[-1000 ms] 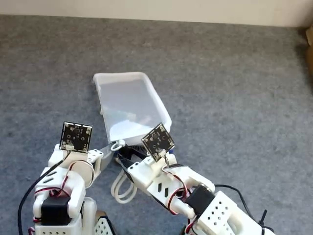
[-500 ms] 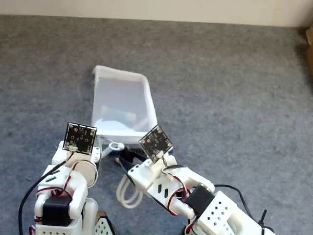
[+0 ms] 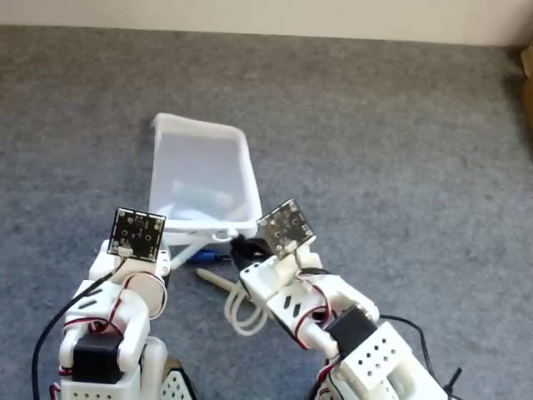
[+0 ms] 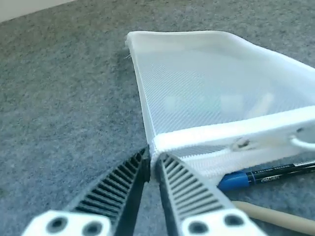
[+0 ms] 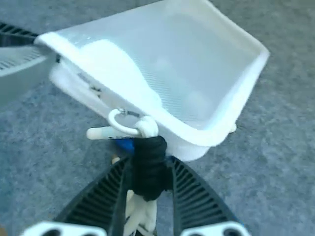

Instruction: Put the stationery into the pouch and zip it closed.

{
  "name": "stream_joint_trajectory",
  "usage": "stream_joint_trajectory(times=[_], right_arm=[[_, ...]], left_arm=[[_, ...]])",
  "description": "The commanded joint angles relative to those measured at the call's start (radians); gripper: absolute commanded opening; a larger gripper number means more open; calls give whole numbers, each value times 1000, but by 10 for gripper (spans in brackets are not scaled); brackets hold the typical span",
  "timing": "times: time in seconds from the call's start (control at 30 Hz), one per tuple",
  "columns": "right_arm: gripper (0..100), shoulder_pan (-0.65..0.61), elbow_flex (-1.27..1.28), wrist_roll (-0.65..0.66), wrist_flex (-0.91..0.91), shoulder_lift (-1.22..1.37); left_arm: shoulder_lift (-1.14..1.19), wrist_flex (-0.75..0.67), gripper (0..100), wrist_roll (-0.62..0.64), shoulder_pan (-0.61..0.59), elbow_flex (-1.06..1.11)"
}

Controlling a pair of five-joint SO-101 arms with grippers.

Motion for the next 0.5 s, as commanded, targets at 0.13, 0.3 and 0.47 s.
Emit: stream_joint_trajectory(times=[0.13, 0.3, 0.47], right_arm=[[5, 105, -19, 14, 68, -27], [5, 151, -82, 15, 142, -27], [5, 199, -113, 15, 183, -27]], left_arm=[[-10, -28, 6, 9, 2, 38], [-10, -26, 6, 9, 2, 39], [-10, -25, 6, 9, 2, 41]])
